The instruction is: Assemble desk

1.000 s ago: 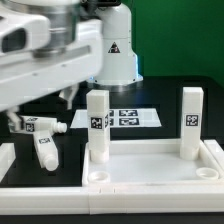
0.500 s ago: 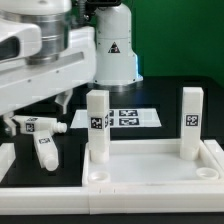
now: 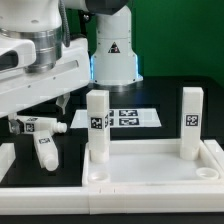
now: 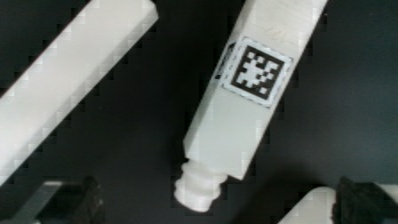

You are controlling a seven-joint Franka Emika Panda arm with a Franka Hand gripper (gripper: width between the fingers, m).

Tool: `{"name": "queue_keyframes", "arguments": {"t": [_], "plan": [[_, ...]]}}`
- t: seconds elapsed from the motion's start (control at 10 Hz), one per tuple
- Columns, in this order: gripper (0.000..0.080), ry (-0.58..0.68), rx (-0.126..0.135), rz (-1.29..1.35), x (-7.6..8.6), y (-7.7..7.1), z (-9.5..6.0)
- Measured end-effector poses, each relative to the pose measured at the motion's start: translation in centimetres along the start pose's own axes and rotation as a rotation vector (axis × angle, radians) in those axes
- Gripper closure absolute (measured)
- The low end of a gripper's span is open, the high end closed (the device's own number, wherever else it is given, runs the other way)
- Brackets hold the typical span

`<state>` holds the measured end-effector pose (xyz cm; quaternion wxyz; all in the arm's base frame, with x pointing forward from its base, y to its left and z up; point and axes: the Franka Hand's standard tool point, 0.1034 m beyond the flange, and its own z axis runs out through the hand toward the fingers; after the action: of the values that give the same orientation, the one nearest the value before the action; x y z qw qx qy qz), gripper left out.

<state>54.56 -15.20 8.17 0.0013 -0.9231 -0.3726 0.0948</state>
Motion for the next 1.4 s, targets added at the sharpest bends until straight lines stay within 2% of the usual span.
{"name": "queue_keyframes", "arguments": {"t": [0.2,0.3,0.4,0.5,0.6,0.8,1.0,1.1,1.2,1.3,1.4], "plan": [[0.0151,0.003,0.002,0.011,-0.2,-0.2,0.4],[0.0151,0.02,-0.003,0.044,-0.8,-1.2,2.2],[0.0151,0.013,0.005,0.06,-1.4,-2.5,4.0],[0.0151,0.003,0.016,0.075,-1.6,-3.1,5.4],[0.0151,0.0,0.016,0.081,-1.6,-3.1,6.8],[0.0151,-0.001,0.008,0.07,-1.9,-3.0,7.9],[0.0151,0.003,0.002,0.061,-2.4,-2.6,8.1],[0.0253,0.003,0.002,0.06,-2.4,-2.6,8.1],[0.0389,0.003,0.002,0.06,-2.4,-2.6,8.1],[0.0389,0.003,0.002,0.06,-2.4,-2.6,8.1],[0.0527,0.004,0.0,0.055,-2.5,-2.4,7.9]]}}
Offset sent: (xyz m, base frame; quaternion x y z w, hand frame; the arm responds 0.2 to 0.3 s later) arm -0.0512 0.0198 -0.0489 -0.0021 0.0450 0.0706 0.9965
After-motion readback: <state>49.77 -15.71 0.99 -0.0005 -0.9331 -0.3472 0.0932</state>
